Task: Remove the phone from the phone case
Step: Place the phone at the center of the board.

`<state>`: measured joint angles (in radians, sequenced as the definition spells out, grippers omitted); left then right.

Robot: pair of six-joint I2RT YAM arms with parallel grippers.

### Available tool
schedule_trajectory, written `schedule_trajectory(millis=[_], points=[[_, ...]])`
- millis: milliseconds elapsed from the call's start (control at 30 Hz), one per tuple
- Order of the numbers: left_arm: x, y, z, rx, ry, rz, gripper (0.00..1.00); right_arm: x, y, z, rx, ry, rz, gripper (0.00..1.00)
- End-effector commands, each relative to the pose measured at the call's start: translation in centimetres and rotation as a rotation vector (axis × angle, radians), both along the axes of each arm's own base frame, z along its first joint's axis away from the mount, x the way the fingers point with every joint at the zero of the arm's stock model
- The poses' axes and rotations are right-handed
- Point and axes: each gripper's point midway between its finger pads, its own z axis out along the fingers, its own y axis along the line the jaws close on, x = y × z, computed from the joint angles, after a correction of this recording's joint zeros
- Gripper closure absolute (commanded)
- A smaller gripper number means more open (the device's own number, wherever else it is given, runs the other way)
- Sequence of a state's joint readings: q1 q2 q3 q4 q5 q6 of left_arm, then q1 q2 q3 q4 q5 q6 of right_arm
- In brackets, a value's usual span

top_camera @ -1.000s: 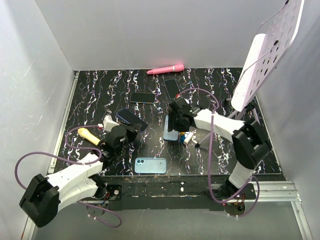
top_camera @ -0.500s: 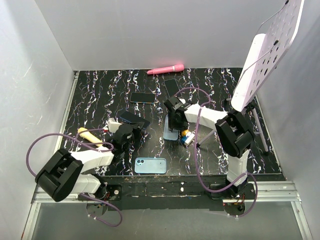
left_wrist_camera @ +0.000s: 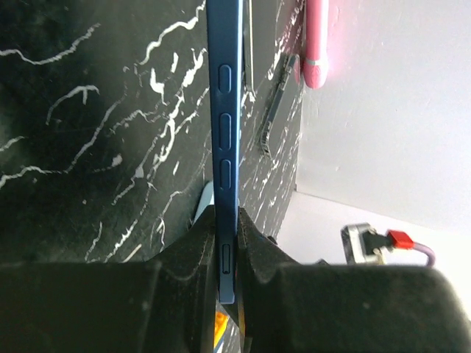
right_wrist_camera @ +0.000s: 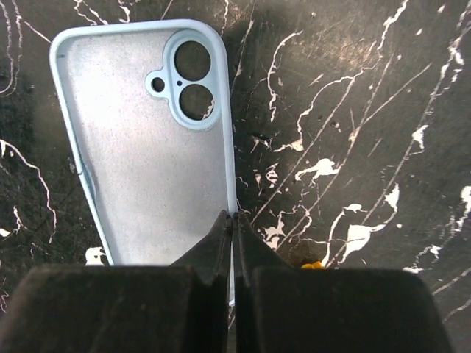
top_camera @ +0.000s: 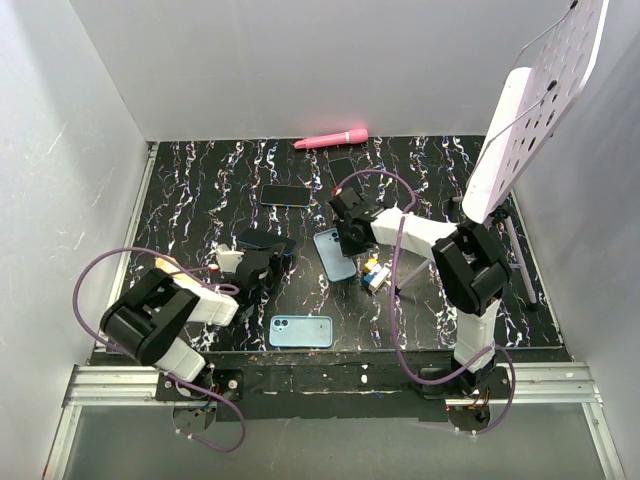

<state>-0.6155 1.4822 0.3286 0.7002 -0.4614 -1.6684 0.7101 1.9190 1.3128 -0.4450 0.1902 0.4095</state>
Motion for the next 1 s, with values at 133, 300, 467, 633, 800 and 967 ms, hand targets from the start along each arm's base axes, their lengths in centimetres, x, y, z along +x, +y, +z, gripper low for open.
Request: schedule_trajectory(millis=[133, 300, 467, 633, 800, 967], points=[[4.5, -0.1, 2.5, -0.083, -0.149, 0.134, 1.00, -0.1, 0.4, 9.5, 0.075, -0.215, 0.118, 0.99], [6.8, -0.4, 2.7, -0.051, -0.196, 0.185, 1.00, -1.6, -0.9, 12.9, 0.086, -0.290, 0.139, 0.99], [8.6, -1.7, 1.8, -0.118, -0.214, 0.214, 1.00, -3.8, -0.7, 15.4, 0.168, -0.312, 0.224, 0.99], [10.1, -1.9, 1.1, -0.088, -0.192, 0.257, 1.00, -4.7, -0.9, 17.6, 0.250, -0.384, 0.233, 0.99], [10.9, -2.6, 0.2, -0.090, -0.177, 0.267, 0.99, -5.5, -0.9, 19.2, 0.283, -0.406, 0.263, 0.99], [11.1, -3.2, -1.1, -0.126, -0.137, 0.313, 0.99, -5.7, -1.0, 19.5, 0.276, -0.429, 0.312, 0.99]])
